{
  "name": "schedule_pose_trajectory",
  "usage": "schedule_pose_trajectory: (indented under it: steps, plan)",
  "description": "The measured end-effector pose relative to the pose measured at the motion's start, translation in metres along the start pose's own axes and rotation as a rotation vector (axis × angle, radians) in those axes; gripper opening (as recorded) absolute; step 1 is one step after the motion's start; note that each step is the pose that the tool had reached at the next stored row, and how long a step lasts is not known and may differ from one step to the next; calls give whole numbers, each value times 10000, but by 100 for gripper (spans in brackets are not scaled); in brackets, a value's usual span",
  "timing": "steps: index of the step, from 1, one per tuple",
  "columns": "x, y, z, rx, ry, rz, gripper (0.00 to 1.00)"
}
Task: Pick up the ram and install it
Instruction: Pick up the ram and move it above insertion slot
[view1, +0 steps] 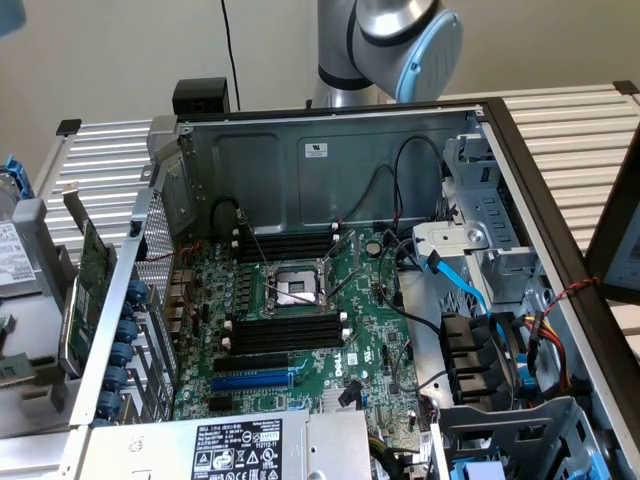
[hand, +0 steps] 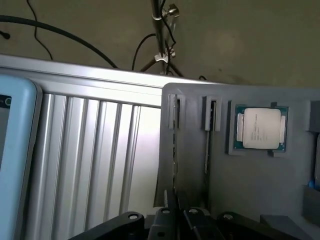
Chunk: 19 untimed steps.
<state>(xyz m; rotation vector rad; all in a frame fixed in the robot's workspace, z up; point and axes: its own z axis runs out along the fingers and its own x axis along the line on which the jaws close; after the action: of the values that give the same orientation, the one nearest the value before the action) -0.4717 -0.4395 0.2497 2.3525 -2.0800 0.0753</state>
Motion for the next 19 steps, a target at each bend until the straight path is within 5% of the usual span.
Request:
schedule_pose_trajectory:
  steps: [4, 19]
  plan:
    - [13, -54, -182, 0, 2, 0, 13]
    - [130, -585, -844, -1, 2, 1, 13]
